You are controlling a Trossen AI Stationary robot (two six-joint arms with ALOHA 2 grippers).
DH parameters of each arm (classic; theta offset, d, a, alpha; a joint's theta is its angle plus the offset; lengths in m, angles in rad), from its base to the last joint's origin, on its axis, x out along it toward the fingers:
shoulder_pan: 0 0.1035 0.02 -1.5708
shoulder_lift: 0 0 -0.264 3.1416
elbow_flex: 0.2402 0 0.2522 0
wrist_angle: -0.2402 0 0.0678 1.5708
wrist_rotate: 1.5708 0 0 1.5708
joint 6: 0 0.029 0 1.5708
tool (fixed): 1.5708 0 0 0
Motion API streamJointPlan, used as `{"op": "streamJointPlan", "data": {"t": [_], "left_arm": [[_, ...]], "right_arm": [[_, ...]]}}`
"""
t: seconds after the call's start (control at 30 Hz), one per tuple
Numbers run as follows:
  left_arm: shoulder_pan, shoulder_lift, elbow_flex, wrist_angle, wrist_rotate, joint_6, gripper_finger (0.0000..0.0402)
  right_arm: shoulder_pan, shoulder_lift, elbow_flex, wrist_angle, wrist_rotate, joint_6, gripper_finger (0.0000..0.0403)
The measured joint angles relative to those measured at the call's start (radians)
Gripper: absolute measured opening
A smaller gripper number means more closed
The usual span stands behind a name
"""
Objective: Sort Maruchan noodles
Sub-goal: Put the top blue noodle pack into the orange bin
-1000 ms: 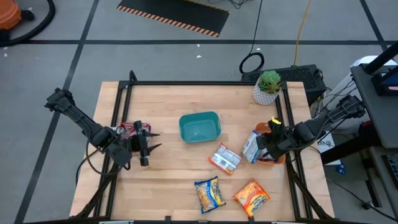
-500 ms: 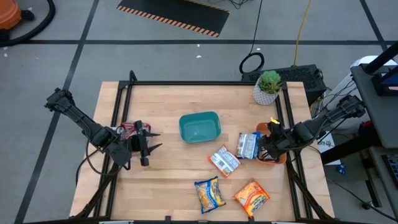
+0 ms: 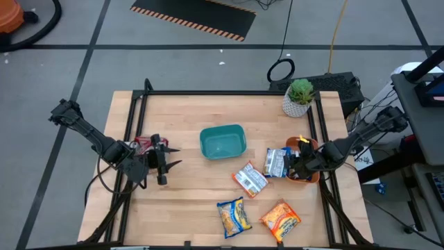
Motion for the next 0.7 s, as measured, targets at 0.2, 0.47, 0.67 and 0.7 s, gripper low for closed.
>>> {"op": "streamJointPlan", "data": {"t": [0.2, 0.47, 0.67, 0.7], "left_arm": [[0.015, 0.0, 0.0, 0.006, 0.002, 0.009, 0.0186], [0.034, 0.0, 0.0, 0.033, 0.008, 0.033, 0.0186], [0.034, 0.0, 0.0, 0.037, 0.01, 0.036, 0.0186], [0.034, 0.0, 0.0, 0.037, 0.01, 0.035, 0.0186]], "right_arm": [[-0.027, -0.049, -0.075, 0.062, -0.001, -0.094, 0.0171], [-0.061, -0.099, -0.122, 0.157, 0.029, -0.179, 0.0171], [-0.065, -0.123, -0.122, 0.212, 0.072, -0.234, 0.0171], [-0.066, -0.125, -0.122, 0.217, 0.081, -0.243, 0.0171]]}}
